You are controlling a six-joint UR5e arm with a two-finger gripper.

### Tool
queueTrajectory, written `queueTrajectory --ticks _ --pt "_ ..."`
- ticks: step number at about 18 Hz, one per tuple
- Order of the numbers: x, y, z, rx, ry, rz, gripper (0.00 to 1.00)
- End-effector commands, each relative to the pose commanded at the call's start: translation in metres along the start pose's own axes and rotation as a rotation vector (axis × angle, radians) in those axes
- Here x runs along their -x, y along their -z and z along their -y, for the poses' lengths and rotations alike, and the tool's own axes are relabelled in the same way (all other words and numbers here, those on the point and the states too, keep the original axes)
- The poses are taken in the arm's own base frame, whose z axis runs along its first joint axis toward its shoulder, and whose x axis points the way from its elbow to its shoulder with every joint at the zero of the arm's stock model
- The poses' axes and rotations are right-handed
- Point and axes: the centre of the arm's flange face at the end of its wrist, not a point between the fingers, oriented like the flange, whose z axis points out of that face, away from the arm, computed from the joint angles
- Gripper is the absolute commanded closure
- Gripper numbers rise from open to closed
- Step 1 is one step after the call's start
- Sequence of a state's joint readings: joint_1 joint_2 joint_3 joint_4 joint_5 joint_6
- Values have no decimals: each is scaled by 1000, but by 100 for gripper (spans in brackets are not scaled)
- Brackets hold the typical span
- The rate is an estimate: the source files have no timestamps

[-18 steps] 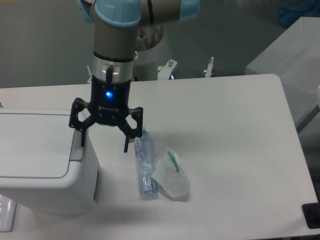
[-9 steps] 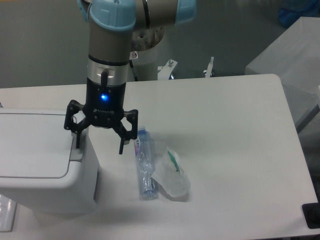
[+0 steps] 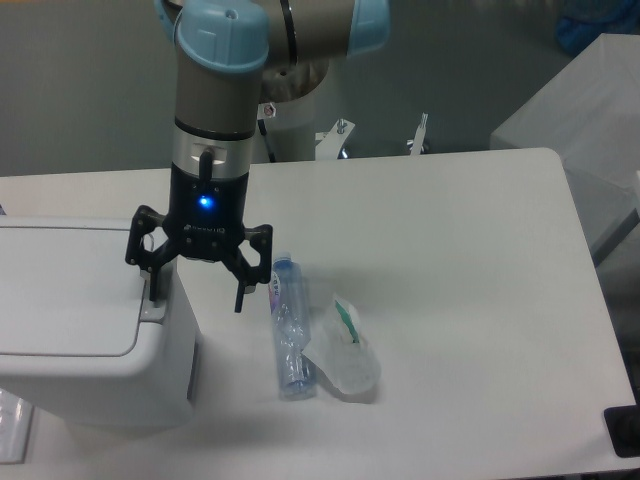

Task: Open the trash can
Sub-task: 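Push the lid edge with the gripper finger to flip it open, then raise the gripper away from the opened trash bin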

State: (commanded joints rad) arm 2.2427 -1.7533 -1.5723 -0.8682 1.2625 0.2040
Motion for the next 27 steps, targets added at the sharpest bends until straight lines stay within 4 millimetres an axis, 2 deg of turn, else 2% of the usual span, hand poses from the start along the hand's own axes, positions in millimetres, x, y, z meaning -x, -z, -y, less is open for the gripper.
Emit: queueTrajectory --ticks 8,11,14,18,20,23,25,27 --pt "1 -2 1 0 -2 1 0" --pt "-1 11 12 -29 -16 9 0" --pt "-3 35 37 -89 -41 24 0" --pt "4 58 58 -146 -56 52 0" --pt "27 65 58 -140 -58 138 0" --pt "45 68 55 -95 -142 278 0" --pt "65 72 51 -54 -156 383 0" --pt "81 75 48 -35 -161 417 0"
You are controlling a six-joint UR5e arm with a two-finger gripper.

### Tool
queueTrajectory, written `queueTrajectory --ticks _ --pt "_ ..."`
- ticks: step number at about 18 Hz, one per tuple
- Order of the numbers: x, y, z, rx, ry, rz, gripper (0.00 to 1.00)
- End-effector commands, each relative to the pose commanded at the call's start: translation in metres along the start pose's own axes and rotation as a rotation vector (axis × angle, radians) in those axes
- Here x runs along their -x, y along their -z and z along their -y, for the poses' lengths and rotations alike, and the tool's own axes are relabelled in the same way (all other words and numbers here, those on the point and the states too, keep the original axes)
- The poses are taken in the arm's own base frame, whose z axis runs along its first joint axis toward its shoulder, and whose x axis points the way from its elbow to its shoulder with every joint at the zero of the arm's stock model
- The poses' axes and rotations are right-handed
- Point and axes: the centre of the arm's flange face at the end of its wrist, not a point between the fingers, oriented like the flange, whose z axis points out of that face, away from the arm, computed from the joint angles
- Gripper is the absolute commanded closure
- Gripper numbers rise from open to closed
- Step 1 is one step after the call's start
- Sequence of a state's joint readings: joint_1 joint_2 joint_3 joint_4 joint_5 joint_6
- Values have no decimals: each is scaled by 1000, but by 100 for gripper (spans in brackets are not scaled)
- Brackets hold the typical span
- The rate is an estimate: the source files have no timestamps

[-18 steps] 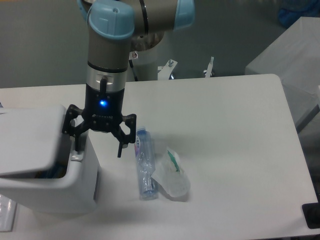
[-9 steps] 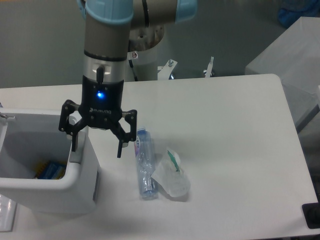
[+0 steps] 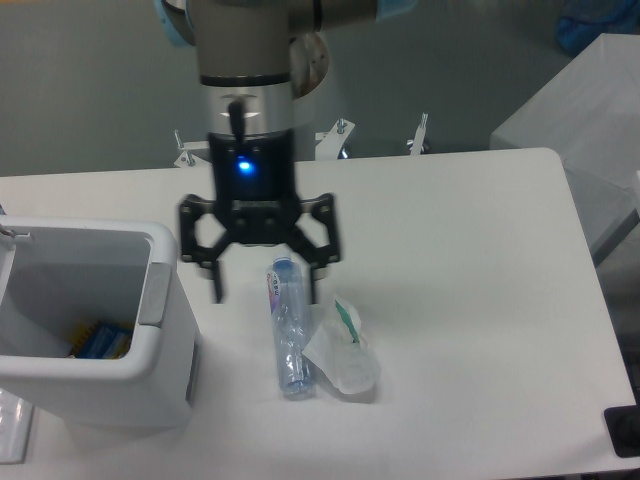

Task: Open the trash can
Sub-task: 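Raise the gripper away from the opened trash bin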

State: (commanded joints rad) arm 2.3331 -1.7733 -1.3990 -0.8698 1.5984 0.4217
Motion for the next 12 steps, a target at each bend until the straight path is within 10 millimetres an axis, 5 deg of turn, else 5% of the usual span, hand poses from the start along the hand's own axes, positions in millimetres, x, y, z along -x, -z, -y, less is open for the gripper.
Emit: queueTrajectory --ticks 12 --pt "53 -26 -37 95 -94 38 0"
